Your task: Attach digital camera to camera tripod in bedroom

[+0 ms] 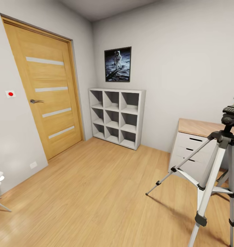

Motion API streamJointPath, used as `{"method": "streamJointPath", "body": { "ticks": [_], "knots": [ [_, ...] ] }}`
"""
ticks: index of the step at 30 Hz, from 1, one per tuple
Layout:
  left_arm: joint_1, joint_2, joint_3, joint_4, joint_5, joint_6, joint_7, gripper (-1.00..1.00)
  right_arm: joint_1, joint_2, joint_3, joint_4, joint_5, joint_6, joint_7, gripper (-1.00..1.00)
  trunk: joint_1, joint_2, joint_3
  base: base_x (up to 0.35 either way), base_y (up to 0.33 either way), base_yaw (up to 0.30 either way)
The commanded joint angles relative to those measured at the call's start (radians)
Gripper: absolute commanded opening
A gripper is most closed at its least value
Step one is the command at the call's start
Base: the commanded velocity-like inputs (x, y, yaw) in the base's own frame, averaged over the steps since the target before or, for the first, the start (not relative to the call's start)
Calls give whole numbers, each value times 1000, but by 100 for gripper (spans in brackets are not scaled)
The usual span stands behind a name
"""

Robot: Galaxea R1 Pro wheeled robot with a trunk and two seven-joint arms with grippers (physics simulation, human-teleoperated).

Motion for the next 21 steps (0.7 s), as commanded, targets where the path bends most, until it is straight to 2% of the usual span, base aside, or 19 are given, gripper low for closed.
{"method": "streamJointPath", "body": {
  "ticks": [1, 4, 5, 7, 8, 9, 10, 11, 15, 16, 21],
  "knots": [
    [-1, 49, 4, -258, 13, 244, 2, 100, 1, 3, 0, -279, 14, 214, 78, 100, 0, -1, -2, 0, 0, 0],
    [-4, 61, 6, -393, 14, 364, 5, 100, 0, 6, 0, -443, 15, 338, 155, 100, 0, -1, -2, 0, 0, 0],
    [-16, 64, 6, -455, 15, 426, 5, 100, -1, 12, 0, -544, 16, 417, 213, 100, 0, -1, -2, 0, 0, 0],
    [-45, 65, 7, -494, 16, 473, 6, 100, -7, 20, 0, -630, 16, 490, 271, 100, 0, -1, -2, 0, 0, 0],
    [-89, 63, 7, -514, 17, 505, 6, 100, -28, 29, 0, -699, 17, 556, 324, 100, 0, -1, -2, 0, 0, 0],
    [-114, 60, 8, -517, 18, 516, 6, 100, -42, 34, 0, -725, 17, 586, 347, 100, 0, -1, -2, 0, 0, 0],
    [-195, 48, 10, -497, 19, 540, 7, 100, -103, 45, -2, -775, 14, 663, 406, 100, 0, -1, -2, 0, 0, 0],
    [-254, 37, 11, -466, 20, 549, 6, 100, -150, 52, -4, -788, 13, 704, 433, 100, 0, -1, -2, 0, 0, 0],
    [-370, 4, 11, -380, 22, 559, 6, 100, -232, 61, -9, -774, 10, 755, 463, 100, 0, -1, -2, 0, 0, 0],
    [-421, -15, 11, -334, 22, 560, 6, 100, -259, 62, -10, -761, 3, 768, 471, 100, 0, -1, -2, 0, 0, 0],
    [-504, -64, 10, -260, 19, 557, 5, 100, -295, 62, -12, -744, -30, 783, 479, 100, 0, -1, -2, 0, 0, 0]
  ]
}}
